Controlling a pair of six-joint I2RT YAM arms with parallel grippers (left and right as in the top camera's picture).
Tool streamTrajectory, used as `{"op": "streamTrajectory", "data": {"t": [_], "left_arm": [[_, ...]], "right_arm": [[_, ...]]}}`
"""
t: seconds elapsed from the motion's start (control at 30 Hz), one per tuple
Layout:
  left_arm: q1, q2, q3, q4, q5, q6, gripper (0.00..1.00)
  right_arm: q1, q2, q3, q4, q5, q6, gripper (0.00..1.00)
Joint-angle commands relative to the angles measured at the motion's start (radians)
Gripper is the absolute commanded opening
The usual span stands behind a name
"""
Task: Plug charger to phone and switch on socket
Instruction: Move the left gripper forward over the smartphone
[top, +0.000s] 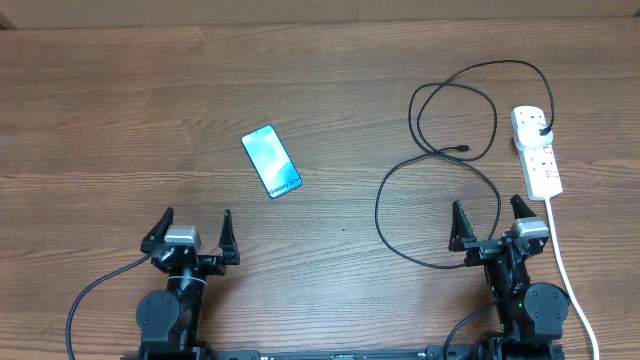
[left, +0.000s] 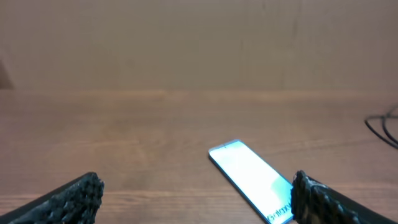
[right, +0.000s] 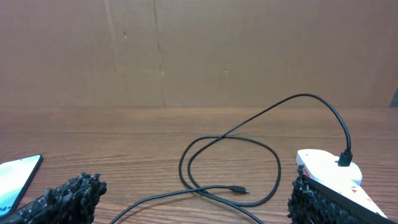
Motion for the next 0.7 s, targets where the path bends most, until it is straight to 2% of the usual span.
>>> {"op": "streamTrajectory", "data": {"t": [0.0, 0.37, 0.67], "left_arm": [[-0.001, -0.01, -0.004, 0.11, -0.087, 0.038, 0.99], [-0.001, -0.01, -0.002, 0.429, -0.076, 0.037, 1.0], [-0.001, 0.051, 0.093, 0.436, -0.151, 0.035, 0.99]], "right_arm": [[-0.004, -0.009, -0.011, 0.005, 0.003, -0.002, 1.0], [-0.004, -0.009, -0.01, 0.005, 0.003, -0.002, 1.0], [-0.004, -0.009, -0.011, 0.005, 0.003, -0.002, 1.0]]}}
